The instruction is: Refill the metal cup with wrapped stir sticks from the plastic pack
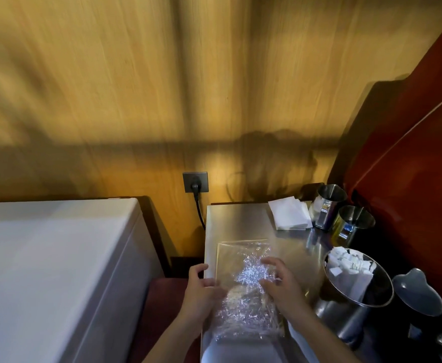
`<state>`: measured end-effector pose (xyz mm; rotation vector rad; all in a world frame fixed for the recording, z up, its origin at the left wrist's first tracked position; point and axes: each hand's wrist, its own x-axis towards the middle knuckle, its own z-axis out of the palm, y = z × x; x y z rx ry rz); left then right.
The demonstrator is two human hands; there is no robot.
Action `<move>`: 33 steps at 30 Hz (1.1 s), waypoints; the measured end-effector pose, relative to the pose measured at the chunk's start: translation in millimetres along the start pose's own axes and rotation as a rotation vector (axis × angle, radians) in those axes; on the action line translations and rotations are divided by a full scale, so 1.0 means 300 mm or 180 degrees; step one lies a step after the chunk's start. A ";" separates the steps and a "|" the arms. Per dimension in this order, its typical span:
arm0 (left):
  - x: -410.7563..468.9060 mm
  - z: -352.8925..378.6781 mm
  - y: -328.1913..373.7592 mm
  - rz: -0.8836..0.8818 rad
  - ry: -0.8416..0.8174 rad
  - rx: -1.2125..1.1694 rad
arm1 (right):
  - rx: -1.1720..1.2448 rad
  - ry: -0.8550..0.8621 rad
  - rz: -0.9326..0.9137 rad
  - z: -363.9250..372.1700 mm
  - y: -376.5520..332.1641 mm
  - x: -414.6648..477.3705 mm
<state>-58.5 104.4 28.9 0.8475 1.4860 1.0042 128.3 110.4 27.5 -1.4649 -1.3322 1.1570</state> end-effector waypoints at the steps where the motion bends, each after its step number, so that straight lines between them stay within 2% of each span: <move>1: 0.012 0.000 -0.006 0.0037 -0.0021 0.0075 | -0.0126 -0.0040 0.0003 0.001 0.013 0.014; 4: 0.045 0.016 -0.013 0.0232 -0.0100 0.0247 | -0.0580 -0.0022 -0.0060 0.011 0.032 0.065; 9: 0.133 0.053 -0.016 0.0433 0.0049 0.1023 | -0.1265 -0.0033 -0.0156 0.037 0.038 0.174; 15: 0.201 0.084 -0.022 0.1133 0.0121 0.2310 | -0.1915 -0.0201 0.0008 0.061 0.071 0.297; 18: 0.220 0.083 -0.056 0.1549 -0.0097 0.3200 | -0.2707 -0.0125 -0.0086 0.067 0.094 0.322; 20: 0.221 0.079 -0.075 0.1668 -0.0200 0.3516 | -0.3164 0.0008 -0.0299 0.069 0.116 0.323; 23: 0.223 0.072 -0.094 0.1902 -0.0149 0.3727 | -0.3327 0.0054 -0.0479 0.067 0.133 0.324; 27: 0.213 0.074 -0.070 0.1906 -0.0176 0.3782 | -0.3416 -0.0004 -0.0496 0.061 0.096 0.335; 30: 0.199 0.067 -0.021 0.1847 -0.0251 0.3693 | -0.3108 -0.0071 -0.0508 0.041 0.035 0.325; 33: 0.204 0.071 0.067 0.2051 -0.0141 0.3761 | -0.2887 -0.0100 -0.0626 0.023 -0.044 0.331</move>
